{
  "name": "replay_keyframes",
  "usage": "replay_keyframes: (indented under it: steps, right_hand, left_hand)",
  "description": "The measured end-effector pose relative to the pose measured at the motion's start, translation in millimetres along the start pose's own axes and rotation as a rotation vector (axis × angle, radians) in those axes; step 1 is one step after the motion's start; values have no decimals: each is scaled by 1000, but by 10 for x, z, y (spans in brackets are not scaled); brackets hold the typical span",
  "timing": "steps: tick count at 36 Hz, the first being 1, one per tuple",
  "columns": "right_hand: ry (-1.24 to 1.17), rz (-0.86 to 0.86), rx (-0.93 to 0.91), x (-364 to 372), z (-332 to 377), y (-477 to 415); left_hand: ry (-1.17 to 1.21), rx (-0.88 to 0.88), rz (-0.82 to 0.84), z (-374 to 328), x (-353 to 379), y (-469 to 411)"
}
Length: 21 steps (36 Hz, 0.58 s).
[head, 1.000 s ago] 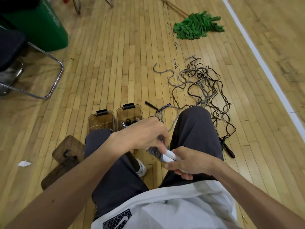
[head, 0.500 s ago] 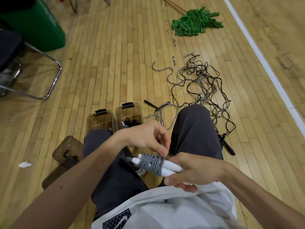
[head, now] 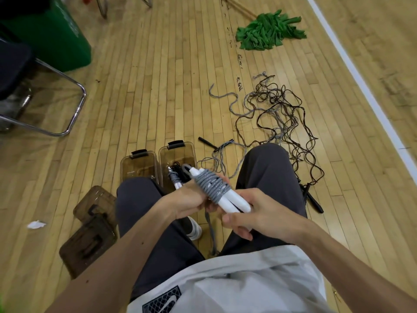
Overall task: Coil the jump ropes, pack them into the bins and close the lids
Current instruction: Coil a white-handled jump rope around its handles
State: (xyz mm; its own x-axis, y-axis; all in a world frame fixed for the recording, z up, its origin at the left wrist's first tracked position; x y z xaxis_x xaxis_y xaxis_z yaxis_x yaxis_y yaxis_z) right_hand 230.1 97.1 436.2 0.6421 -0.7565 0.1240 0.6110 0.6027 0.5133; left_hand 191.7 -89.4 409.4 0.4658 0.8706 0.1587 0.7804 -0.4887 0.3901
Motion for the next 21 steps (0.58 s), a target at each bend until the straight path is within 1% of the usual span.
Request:
replay_keyframes:
  steps: [2, 4, 6, 10, 15, 18, 21]
  right_hand:
    - [-21, -100, -5, -32, -14, -42]
    - [-47, -200, 4, -95, -39, -88]
    - [-47, -260, 25, -160, -76, -123]
    - [-38, -273, 74, -201, -142, -154]
    - [0, -323, 109, -232, -190, -170]
    - [46, -347, 123, -255, -212, -189]
    - [78, -349, 146, -278, -228, -192]
  left_hand:
    - [-48, -1, -26, 39, 36, 9]
    - [-125, 40, 15, 66, 68, 29]
    - [-188, 61, 49, 75, 86, 60]
    - [-346, 82, 49, 46, 100, 80]
    - [-451, 96, 63, 5, 136, 89]
    - [-631, 133, 64, -12, 219, 121]
    - [-771, 138, 99, -53, 283, 169]
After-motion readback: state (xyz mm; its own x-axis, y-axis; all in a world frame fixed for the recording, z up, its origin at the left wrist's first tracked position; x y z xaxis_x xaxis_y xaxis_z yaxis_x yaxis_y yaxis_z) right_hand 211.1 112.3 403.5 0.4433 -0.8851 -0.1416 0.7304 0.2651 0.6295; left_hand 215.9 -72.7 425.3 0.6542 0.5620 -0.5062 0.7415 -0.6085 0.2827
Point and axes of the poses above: each hand's wrist, its own y-axis away from the middle knuckle, its own x-axis out of the palm, z = x × y, the point moved 1 cm from there along -y, towards the middle knuckle, and after that the axes turned 11 degrees about x, right-handed, at the moved point
